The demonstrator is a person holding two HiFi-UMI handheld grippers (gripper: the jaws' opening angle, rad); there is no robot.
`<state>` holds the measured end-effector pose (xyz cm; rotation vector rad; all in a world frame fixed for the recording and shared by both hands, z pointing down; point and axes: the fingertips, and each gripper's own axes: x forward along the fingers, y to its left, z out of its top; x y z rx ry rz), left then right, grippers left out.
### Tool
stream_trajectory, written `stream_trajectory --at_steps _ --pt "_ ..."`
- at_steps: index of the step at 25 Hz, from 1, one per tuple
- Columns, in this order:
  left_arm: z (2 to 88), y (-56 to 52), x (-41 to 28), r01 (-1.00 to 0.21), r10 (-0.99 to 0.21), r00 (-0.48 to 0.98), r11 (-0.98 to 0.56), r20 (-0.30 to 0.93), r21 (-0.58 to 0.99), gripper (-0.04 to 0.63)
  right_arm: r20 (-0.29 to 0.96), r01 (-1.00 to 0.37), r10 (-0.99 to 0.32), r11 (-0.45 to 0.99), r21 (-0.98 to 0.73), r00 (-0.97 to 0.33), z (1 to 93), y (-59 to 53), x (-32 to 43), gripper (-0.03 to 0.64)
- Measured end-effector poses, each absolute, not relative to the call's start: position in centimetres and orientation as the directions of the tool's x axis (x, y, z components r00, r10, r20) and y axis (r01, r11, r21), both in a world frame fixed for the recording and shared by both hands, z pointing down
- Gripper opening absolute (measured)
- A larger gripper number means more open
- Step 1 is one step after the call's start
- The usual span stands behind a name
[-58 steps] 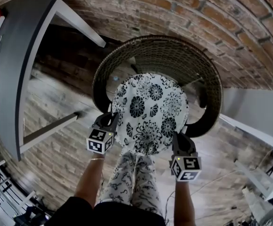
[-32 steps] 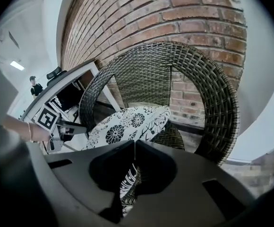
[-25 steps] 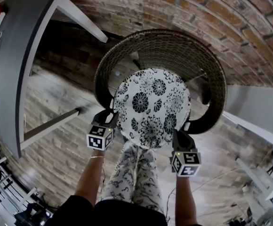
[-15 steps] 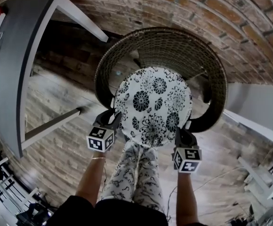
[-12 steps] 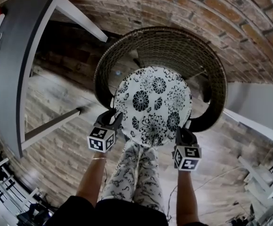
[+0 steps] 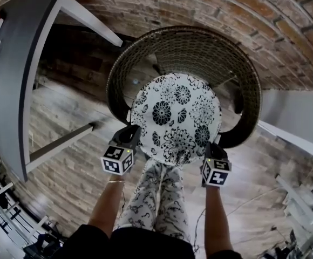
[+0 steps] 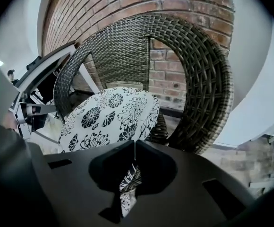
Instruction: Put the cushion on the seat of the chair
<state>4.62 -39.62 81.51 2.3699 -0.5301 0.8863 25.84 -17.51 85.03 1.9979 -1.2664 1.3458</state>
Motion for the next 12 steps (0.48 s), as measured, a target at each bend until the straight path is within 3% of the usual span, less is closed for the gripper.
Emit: stream_trajectory --at_steps 12 --pt "80.8 -39.5 4.4 -0.532 -0.17 0.717 -0.761 0.676 0.373 0.009 0.912 -0.8 -0.39 -0.583 -0.139 0.125 88.4 -15.3 26.6 0.018"
